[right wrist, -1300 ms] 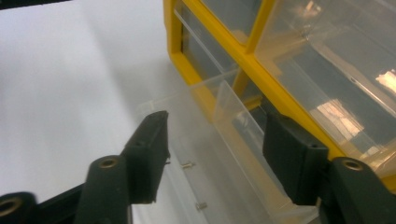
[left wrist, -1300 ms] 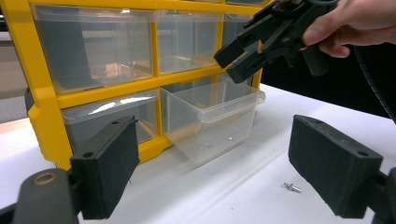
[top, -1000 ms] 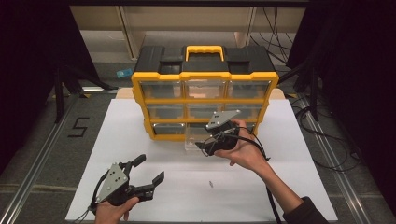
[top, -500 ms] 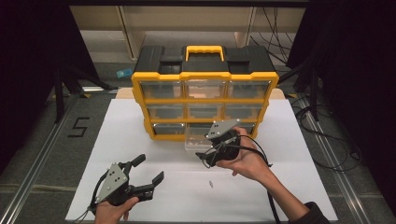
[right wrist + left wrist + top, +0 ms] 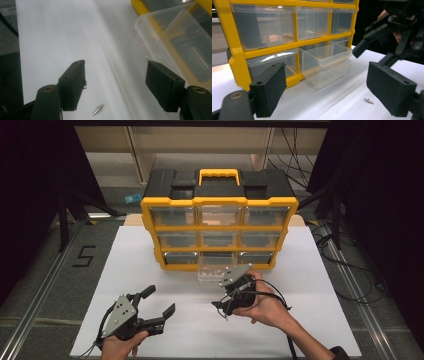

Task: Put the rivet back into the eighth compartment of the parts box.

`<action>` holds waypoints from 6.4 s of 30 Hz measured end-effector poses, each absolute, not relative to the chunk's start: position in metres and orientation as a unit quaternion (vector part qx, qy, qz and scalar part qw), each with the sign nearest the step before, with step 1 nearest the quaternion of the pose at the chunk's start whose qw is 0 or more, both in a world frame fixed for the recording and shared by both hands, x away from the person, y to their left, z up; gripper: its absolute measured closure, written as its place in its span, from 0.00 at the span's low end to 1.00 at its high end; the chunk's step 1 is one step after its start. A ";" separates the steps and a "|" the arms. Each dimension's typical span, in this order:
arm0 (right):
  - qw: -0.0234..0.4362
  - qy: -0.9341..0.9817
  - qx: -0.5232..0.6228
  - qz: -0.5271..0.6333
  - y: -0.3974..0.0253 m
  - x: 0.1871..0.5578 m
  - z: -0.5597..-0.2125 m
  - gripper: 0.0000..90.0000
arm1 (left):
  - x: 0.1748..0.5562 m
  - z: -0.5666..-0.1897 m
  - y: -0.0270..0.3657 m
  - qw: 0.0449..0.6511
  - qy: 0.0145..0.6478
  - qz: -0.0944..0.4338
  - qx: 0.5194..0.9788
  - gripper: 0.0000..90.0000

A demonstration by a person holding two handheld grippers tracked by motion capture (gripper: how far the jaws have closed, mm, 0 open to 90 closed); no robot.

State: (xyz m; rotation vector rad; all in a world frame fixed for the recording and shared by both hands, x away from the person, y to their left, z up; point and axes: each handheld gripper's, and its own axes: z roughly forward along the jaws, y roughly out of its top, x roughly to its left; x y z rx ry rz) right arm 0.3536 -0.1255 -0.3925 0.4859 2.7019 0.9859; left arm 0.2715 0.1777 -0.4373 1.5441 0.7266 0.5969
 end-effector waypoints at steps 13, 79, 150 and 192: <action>0.084 0.942 0.163 0.280 -0.127 0.350 -0.427 0.37 | 0.272 -0.437 0.178 0.620 0.314 0.260 0.671 0.18; 0.071 0.950 0.137 0.272 -0.128 0.359 -0.430 0.93 | 0.273 -0.438 0.176 0.624 0.308 0.258 0.670 0.18; 0.144 0.896 0.181 0.378 -0.112 0.428 -0.373 0.93 | 0.273 -0.439 0.177 0.623 0.320 0.255 0.666 0.18; 0.167 0.862 0.197 0.436 -0.137 0.401 -0.360 0.42 | 0.272 -0.438 0.178 0.619 0.317 0.258 0.670 0.18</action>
